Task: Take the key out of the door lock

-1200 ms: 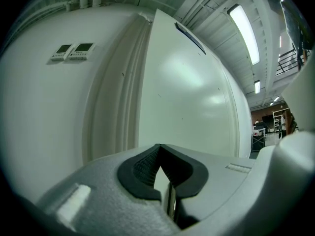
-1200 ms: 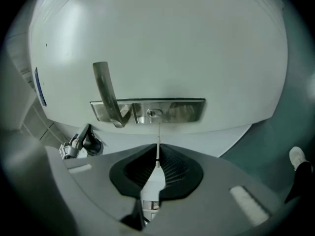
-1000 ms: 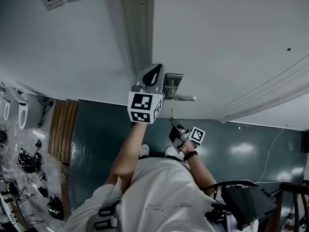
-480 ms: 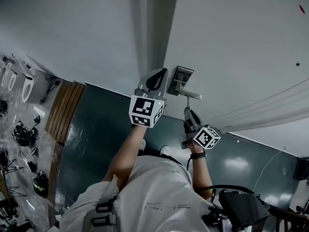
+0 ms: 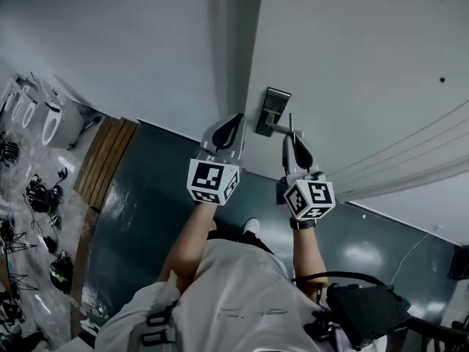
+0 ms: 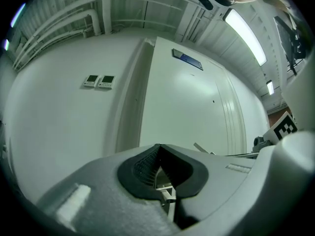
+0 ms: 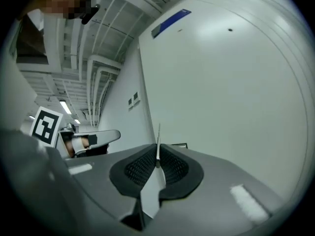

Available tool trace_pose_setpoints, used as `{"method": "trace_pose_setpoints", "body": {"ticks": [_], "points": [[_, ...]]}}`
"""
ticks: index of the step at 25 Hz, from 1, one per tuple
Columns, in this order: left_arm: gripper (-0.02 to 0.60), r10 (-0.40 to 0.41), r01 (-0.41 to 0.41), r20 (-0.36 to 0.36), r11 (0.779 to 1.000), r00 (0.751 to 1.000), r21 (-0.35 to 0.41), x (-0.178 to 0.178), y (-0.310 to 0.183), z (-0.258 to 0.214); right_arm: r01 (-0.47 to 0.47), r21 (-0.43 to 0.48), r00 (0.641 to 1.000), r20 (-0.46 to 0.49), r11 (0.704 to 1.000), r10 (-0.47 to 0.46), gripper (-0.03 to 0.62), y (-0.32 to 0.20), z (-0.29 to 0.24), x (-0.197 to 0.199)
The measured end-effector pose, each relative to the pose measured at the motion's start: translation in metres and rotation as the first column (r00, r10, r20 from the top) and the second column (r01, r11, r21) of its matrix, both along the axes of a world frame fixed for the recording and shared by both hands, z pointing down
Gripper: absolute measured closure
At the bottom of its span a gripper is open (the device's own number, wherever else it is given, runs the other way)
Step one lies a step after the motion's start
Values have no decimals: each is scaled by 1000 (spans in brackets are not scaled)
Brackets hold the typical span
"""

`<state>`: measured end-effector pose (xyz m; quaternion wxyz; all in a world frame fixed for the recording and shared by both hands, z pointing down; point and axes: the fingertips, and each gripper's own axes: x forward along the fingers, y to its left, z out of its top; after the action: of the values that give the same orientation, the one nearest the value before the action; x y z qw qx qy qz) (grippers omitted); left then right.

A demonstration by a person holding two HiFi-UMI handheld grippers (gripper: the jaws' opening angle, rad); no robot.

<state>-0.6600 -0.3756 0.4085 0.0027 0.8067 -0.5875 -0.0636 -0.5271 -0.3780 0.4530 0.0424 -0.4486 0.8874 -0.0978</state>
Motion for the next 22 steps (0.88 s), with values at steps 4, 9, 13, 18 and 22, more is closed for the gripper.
{"method": "trace_pose_setpoints", "body": {"ticks": [4, 9, 13, 18, 22], "points": [[580, 65, -64, -8, 998, 998, 19, 12, 25, -3, -93, 63, 992, -81, 994, 98, 566, 31, -17, 4], [580, 81, -82, 21, 995, 996, 55, -2, 83, -10, -200, 23, 978, -51, 979, 201, 566, 91, -20, -2], [580, 122, -122, 9, 991, 993, 53, -12, 122, -5, -258, 17, 965, -45, 966, 258, 566, 140, -19, -13], [580, 160, -159, -19, 987, 987, 38, -8, 157, -4, -244, 4, 969, -45, 970, 244, 566, 185, -20, -24], [580, 157, -156, -9, 985, 988, 66, 10, 171, -11, -242, 26, 969, -43, 970, 243, 566, 195, -25, -10]]}}
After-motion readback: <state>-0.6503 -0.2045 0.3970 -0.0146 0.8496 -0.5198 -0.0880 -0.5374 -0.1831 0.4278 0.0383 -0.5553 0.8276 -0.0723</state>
